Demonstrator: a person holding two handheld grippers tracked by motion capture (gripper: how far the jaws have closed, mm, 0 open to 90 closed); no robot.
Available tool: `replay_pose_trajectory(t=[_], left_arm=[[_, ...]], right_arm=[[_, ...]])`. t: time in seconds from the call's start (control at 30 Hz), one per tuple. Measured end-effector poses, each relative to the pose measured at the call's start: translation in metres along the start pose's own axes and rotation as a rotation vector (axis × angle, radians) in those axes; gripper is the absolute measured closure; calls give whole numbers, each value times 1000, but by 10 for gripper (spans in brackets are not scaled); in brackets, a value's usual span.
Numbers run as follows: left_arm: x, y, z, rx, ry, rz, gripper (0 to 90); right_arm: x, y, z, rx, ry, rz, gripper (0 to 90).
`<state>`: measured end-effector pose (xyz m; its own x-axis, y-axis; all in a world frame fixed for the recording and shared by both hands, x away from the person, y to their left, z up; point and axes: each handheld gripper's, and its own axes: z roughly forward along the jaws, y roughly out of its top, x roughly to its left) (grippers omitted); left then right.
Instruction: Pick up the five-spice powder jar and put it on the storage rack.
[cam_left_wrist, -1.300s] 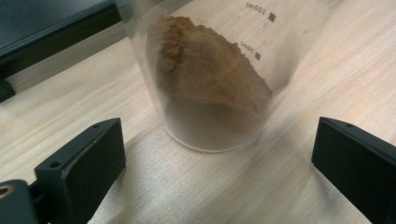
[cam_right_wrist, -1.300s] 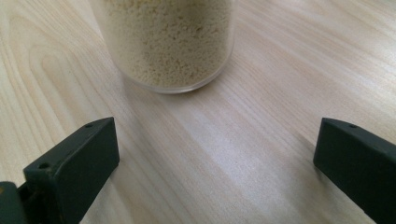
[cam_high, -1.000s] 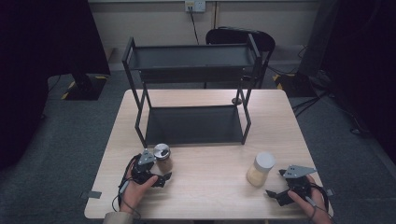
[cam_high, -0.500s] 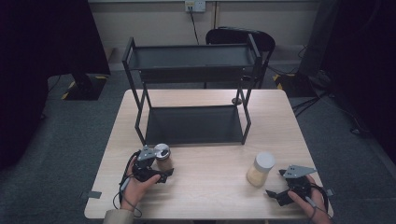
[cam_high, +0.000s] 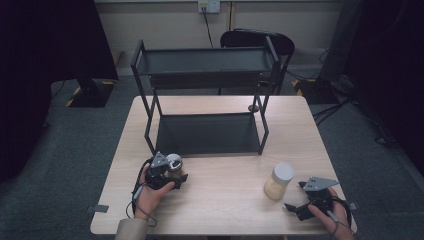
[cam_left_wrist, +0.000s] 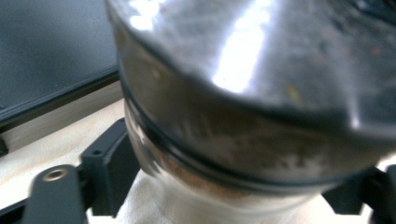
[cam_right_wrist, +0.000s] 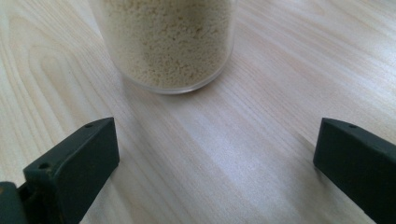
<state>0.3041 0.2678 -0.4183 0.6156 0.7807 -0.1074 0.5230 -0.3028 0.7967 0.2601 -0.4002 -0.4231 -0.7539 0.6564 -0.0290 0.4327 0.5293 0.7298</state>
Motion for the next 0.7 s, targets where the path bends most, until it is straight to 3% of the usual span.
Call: replay_pose_trajectory(t=[0.23,0.5,0.7], left_arm=[[-1,4,2,6,14,25,272],[-4,15,2,47,27,60,289],[0,21,-1,51,2,40,291]], right_arm=[[0,0,0,0,0,0,0],[0,0,0,0,0,0,0],[0,0,0,0,0,0,0]])
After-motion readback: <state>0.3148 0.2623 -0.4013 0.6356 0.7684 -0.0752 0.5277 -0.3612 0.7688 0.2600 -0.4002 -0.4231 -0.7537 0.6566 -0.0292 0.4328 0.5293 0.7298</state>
